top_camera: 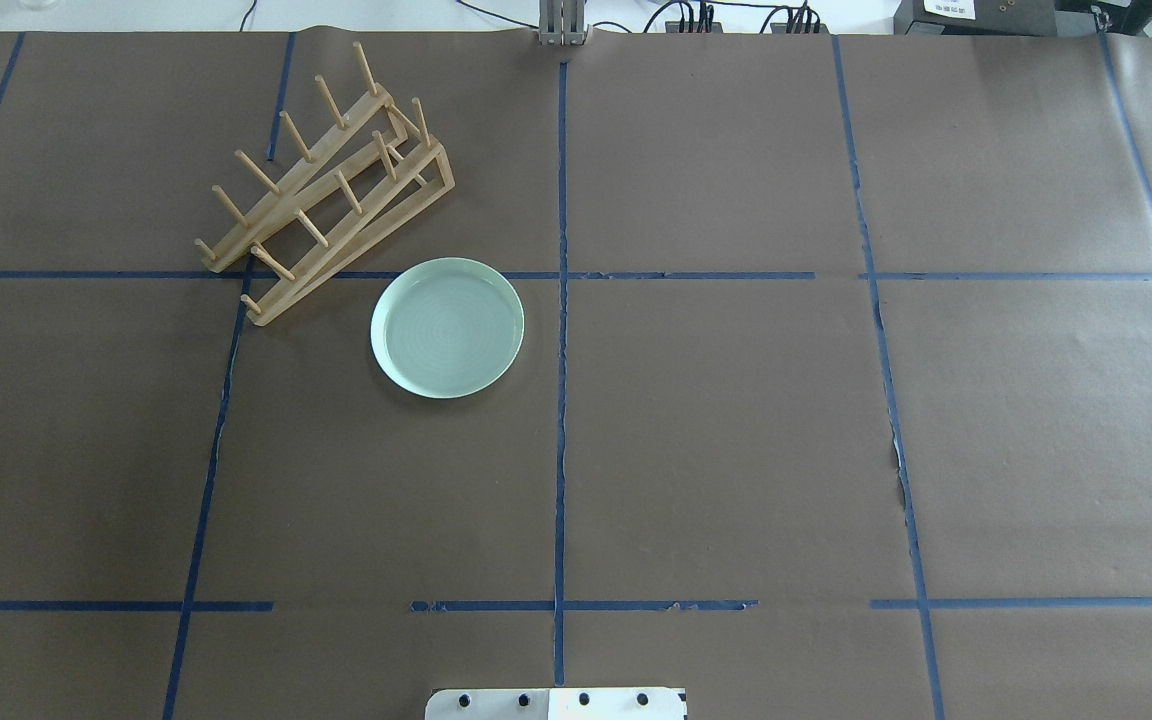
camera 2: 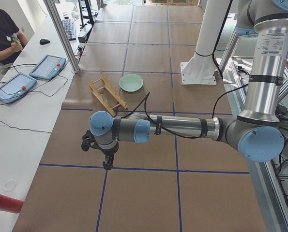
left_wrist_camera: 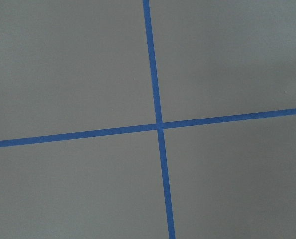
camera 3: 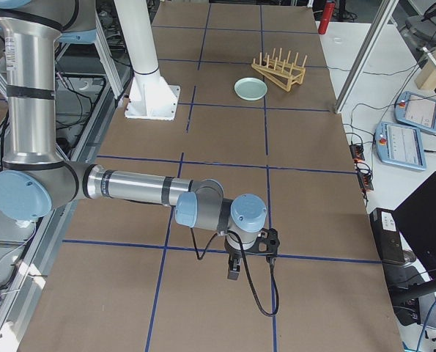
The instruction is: Place plate on rack
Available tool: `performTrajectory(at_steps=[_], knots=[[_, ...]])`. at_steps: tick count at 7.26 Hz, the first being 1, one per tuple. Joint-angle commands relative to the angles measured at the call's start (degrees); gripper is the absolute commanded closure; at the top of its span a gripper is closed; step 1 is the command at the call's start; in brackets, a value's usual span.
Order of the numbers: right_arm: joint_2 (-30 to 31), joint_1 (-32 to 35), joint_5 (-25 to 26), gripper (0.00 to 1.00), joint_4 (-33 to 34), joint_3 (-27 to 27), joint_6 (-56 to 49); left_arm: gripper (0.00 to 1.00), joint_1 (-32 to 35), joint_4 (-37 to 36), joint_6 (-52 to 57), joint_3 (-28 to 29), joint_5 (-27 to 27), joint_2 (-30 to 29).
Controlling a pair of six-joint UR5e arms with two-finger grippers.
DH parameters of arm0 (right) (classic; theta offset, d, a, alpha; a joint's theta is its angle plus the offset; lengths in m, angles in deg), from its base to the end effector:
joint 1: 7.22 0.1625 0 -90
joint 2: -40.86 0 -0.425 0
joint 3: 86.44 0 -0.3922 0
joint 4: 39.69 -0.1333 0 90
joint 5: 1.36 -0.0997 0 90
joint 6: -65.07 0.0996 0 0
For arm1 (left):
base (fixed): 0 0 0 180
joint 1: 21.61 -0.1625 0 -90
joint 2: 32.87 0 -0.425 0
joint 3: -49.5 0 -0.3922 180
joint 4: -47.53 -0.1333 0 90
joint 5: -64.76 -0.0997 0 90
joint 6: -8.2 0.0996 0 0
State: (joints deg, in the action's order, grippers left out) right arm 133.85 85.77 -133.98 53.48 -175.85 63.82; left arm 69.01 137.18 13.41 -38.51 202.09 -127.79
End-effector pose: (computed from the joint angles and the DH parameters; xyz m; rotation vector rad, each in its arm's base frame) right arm 0.0897 -0.4556 0.6959 -0.0848 -0.7467 0.0727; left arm -0.0658 -0.5301 0.6288 0.0844 0.8230 0.0941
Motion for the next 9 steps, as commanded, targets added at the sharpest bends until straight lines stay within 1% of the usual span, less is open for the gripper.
performTrajectory(at_steps=[1, 2, 3, 4, 5, 6, 7, 9], knots=[[0.00, 0.00, 0.00, 0.00, 0.00, 0.02, 0.01, 0.00, -0.09, 0.09, 0.24, -0.05, -0.04, 0.00], [-0.09, 0.00, 0.00, 0.00, 0.00, -0.06, -0.07, 0.00, -0.18, 0.09, -0.19, -0.49, 0.04, -0.70], [0.00, 0.00, 0.00, 0.00, 0.00, 0.02, -0.07, 0.00, -0.18, -0.17, -0.46, -2.14, -0.31, -2.44], [0.00, 0.00, 0.00, 0.00, 0.00, -0.06, 0.01, 0.00, -0.35, -0.78, -2.72, -4.94, -0.74, -4.55], [0.00, 0.00, 0.00, 0.00, 0.00, -0.06, -0.07, 0.00, -1.74, -2.01, -6.40, -10.02, -0.75, -4.66], [0.00, 0.00, 0.00, 0.00, 0.00, -0.06, 0.01, 0.00, -4.72, -5.07, -10.79, -16.60, -0.75, -5.53], [0.00, 0.00, 0.00, 0.00, 0.00, -0.06, 0.01, 0.00, -6.75, -7.27, -14.66, -19.97, -0.75, -8.84], [0.00, 0.00, 0.00, 0.00, 0.00, -0.06, 0.01, 0.00, -12.97, -8.53, -21.95, -22.19, -1.27, -15.35]])
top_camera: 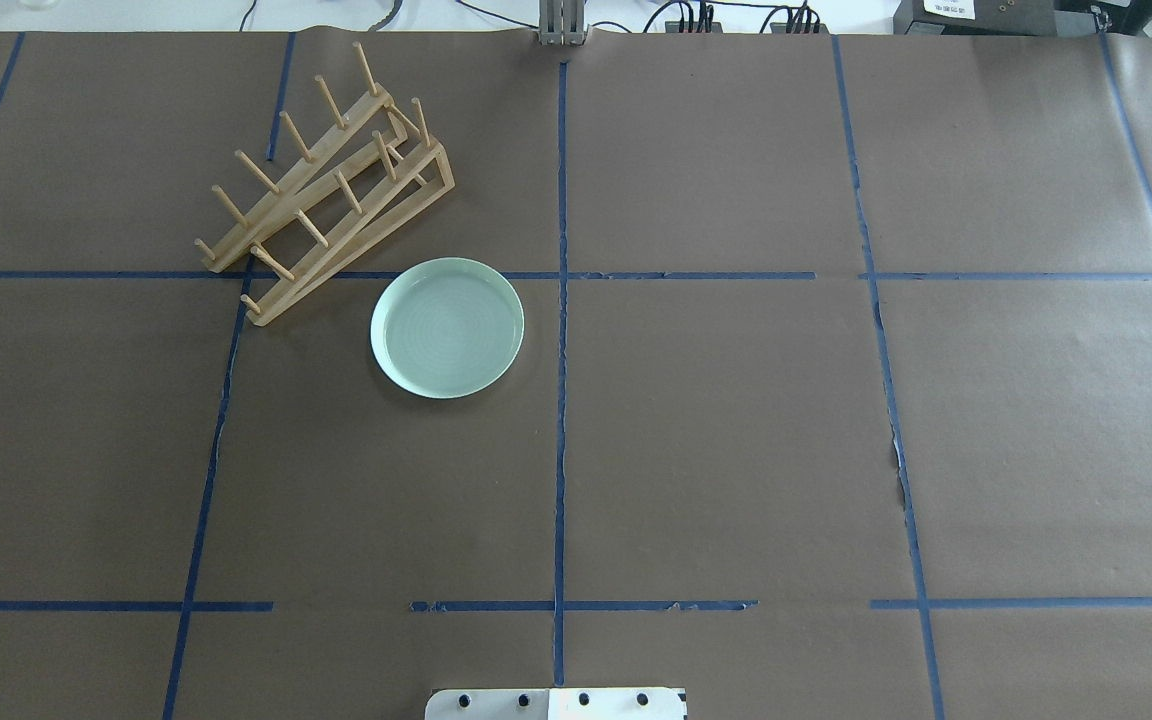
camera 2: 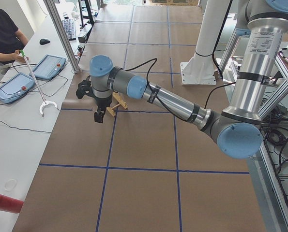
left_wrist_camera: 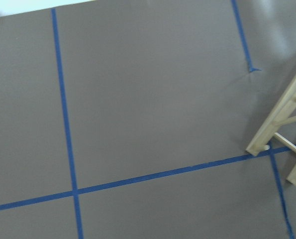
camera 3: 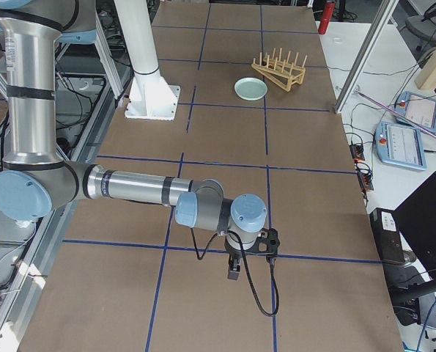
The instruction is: Place plate on rack
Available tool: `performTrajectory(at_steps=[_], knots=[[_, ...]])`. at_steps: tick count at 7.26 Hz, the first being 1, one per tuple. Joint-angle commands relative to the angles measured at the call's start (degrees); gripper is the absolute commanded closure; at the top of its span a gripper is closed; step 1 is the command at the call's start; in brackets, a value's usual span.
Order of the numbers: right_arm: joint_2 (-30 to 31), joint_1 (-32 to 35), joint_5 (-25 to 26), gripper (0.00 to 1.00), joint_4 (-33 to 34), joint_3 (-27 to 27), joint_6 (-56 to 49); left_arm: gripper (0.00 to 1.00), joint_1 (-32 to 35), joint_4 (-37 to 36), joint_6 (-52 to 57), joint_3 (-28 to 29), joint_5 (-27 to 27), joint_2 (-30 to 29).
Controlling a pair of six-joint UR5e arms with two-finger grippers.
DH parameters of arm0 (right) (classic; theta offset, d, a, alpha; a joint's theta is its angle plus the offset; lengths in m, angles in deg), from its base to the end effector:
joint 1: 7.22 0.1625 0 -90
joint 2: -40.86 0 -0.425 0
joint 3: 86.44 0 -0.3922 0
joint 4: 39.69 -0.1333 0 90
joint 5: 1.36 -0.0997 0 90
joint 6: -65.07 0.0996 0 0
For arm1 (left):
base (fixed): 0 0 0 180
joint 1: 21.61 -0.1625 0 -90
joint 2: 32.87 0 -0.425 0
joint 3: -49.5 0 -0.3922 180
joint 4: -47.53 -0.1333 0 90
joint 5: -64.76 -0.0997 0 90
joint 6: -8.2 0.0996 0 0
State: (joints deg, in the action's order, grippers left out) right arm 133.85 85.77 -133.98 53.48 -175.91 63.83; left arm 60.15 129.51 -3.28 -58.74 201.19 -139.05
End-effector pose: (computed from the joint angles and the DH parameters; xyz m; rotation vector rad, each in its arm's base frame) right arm 0.0898 -0.4557 0.6954 -0.0838 -0.7467 0.0725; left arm 0.0200 -0.5647 0.3661 0.2922 0.8577 0.1340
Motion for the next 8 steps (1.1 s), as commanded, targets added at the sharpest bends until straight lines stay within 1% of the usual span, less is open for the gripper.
performTrajectory(at_steps=[1, 2, 3, 4, 6, 7, 8], knots=[[0.00, 0.00, 0.00, 0.00, 0.00, 0.00, 0.00, 0.00, -8.33, -1.03, -12.27, -3.45, -4.46, -6.91], [-0.09, 0.00, 0.00, 0.00, 0.00, 0.00, 0.00, 0.00, -13.33, -0.94, -18.61, -3.98, -8.33, -8.76], [0.00, 0.00, 0.00, 0.00, 0.00, 0.00, 0.00, 0.00, -18.86, -1.03, -24.59, -3.56, -13.77, -11.57], [0.00, 0.00, 0.00, 0.00, 0.00, 0.00, 0.00, 0.00, -22.92, -1.03, -29.17, -2.94, -16.34, -13.16], [0.00, 0.00, 0.00, 0.00, 0.00, 0.00, 0.00, 0.00, -28.91, -2.95, -31.41, -1.80, -21.53, -17.90], [0.00, 0.00, 0.00, 0.00, 0.00, 0.00, 0.00, 0.00, -30.67, -2.36, -31.33, 1.08, -23.82, -18.62], [0.00, 0.00, 0.00, 0.00, 0.00, 0.00, 0.00, 0.00, -31.39, -2.44, -31.41, 4.50, -25.23, -21.50]])
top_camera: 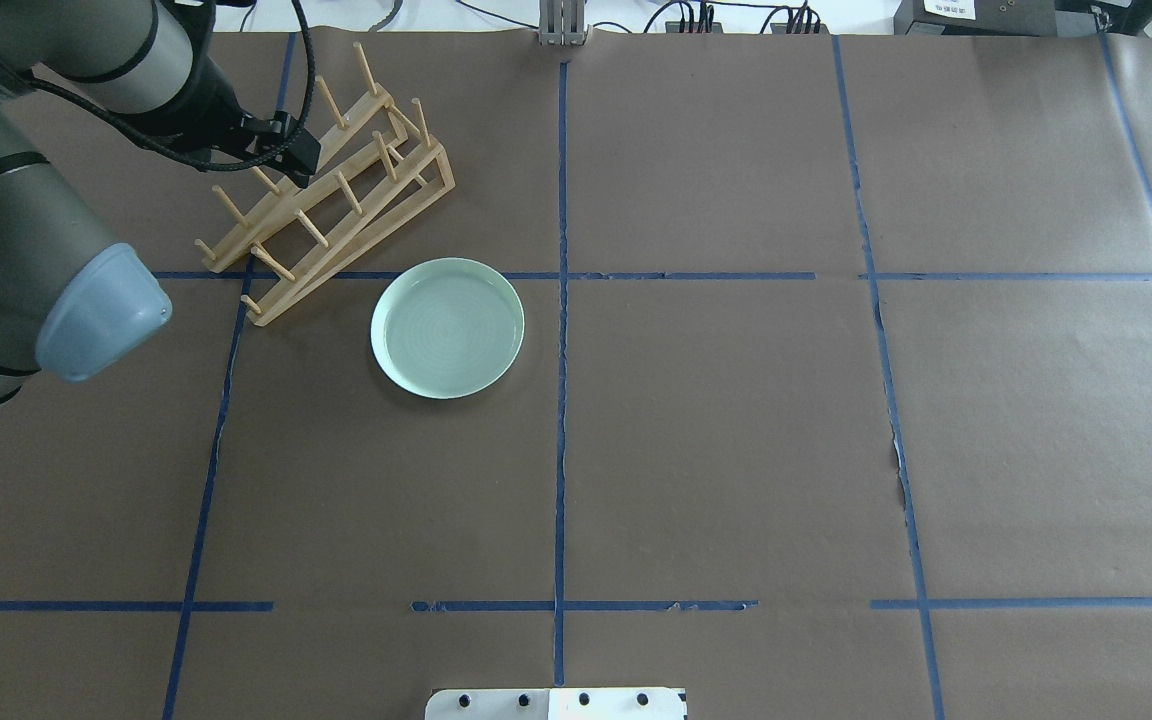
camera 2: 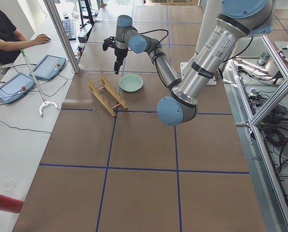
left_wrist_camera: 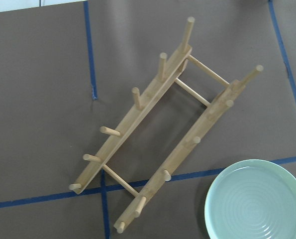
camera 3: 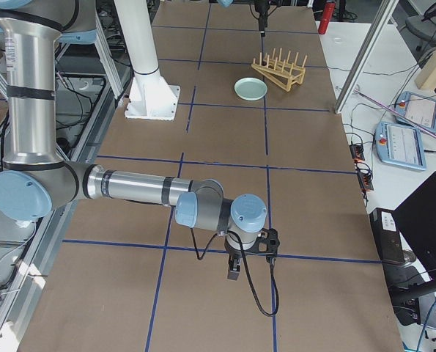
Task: Place plate on rack
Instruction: 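Move the left gripper over the rack toward the pale green plate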
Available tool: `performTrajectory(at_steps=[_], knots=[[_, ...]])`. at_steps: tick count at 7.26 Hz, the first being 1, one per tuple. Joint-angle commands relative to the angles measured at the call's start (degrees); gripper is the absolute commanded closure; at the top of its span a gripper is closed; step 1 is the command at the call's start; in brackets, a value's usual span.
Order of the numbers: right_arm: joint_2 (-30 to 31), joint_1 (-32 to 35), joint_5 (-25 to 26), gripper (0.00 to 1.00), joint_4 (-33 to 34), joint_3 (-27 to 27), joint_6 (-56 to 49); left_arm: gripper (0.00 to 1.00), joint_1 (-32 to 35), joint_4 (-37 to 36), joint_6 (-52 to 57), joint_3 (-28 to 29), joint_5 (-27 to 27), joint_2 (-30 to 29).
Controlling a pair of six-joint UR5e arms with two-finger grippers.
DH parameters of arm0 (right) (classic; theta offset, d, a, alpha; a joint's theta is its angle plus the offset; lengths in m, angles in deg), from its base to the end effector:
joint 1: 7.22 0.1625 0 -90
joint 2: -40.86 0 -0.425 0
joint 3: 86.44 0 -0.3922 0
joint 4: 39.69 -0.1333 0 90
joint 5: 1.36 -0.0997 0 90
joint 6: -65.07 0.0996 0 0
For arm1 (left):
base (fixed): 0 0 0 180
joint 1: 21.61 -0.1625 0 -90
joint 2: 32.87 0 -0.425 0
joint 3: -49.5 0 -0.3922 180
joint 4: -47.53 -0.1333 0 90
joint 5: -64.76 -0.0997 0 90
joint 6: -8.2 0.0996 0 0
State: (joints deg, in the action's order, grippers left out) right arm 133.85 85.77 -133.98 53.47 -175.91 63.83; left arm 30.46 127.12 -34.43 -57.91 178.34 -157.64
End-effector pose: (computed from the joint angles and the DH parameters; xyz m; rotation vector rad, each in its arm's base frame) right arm 0.0898 -0.4557 0.6954 -0.0837 -0.7467 0.0725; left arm 0.3062 -0.5449 0.2035 0.2938 0.7638 0.0726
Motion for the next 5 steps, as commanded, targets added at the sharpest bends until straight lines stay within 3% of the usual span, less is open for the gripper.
performTrajectory(at_steps=[1, 3, 5], knots=[[0.00, 0.00, 0.00, 0.00, 0.00, 0.00, 0.00, 0.00, -4.06, -0.57, -2.61, 4.48, -2.49, -4.67], [0.00, 0.00, 0.00, 0.00, 0.00, 0.00, 0.00, 0.00, -8.54, -0.40, -10.34, 8.52, -3.10, -7.93], [0.00, 0.00, 0.00, 0.00, 0.00, 0.00, 0.00, 0.00, -15.03, 0.13, -18.24, 13.24, -8.35, -10.90]])
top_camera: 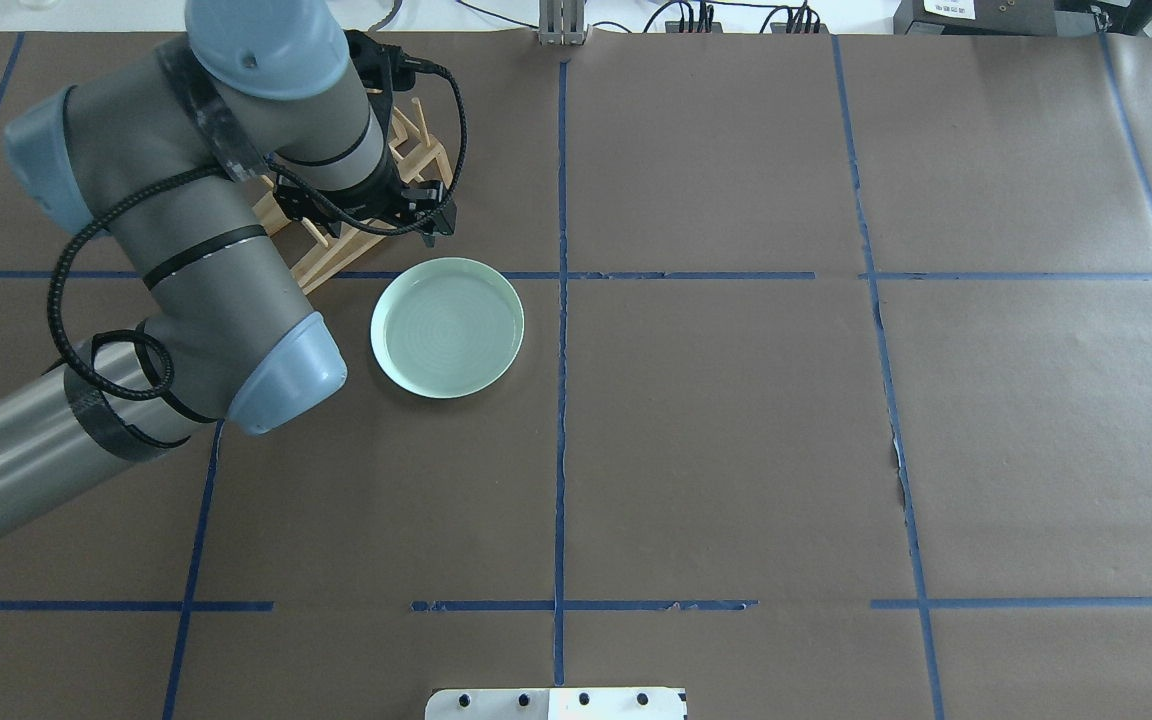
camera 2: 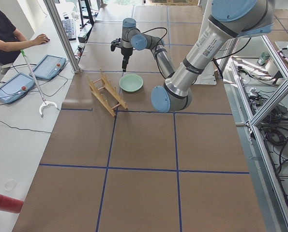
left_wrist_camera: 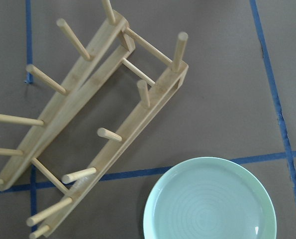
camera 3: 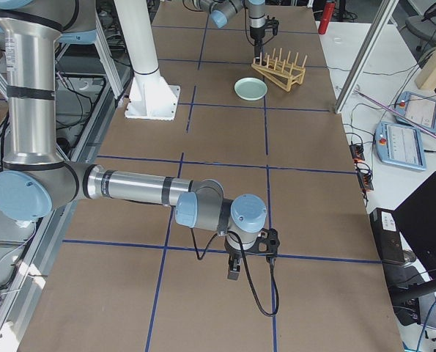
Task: Place plate on rack
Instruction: 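Move the left gripper over the rack toward the pale green plate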
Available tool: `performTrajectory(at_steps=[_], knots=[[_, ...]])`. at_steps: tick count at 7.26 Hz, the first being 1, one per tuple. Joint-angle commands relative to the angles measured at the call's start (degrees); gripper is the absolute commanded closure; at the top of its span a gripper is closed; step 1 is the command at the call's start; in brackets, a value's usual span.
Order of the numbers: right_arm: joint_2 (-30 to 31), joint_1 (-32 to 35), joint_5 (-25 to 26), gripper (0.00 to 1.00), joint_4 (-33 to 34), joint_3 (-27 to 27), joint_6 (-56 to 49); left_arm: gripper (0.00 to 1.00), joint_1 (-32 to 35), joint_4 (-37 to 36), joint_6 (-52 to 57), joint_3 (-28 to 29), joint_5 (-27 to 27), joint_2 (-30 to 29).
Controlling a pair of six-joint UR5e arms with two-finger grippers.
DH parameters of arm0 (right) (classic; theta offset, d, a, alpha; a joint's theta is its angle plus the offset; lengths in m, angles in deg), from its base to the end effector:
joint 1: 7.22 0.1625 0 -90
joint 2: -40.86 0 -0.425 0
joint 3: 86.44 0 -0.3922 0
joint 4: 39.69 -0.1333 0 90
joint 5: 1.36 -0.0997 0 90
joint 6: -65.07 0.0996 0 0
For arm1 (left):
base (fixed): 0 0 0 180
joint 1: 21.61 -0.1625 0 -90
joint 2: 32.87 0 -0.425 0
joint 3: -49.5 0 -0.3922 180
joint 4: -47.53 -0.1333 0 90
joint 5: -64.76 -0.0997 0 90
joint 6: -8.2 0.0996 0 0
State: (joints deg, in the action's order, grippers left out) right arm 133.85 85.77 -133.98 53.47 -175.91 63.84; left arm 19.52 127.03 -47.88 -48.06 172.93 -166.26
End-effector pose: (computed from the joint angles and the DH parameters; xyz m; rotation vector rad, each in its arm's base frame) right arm 0.0898 -0.4557 0.6954 -0.0837 -0.7467 0.0726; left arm 0.4422 -0.5219 0.1741 0.1853 0.7398 -0.0077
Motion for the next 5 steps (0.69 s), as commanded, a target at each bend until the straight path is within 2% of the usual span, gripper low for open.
performTrajectory(at_steps=[1, 4, 5], knots=[[0.00, 0.00, 0.00, 0.00, 0.00, 0.00, 0.00, 0.00, -6.65, 1.61, -7.52, 7.52, -3.40, -4.32], [0.00, 0.00, 0.00, 0.00, 0.00, 0.00, -0.09, 0.00, -9.57, 13.27, -13.78, 16.06, -5.59, -4.69], [0.00, 0.00, 0.00, 0.00, 0.00, 0.00, 0.00, 0.00, -10.18, 15.05, -13.70, 17.30, -5.87, -4.52]])
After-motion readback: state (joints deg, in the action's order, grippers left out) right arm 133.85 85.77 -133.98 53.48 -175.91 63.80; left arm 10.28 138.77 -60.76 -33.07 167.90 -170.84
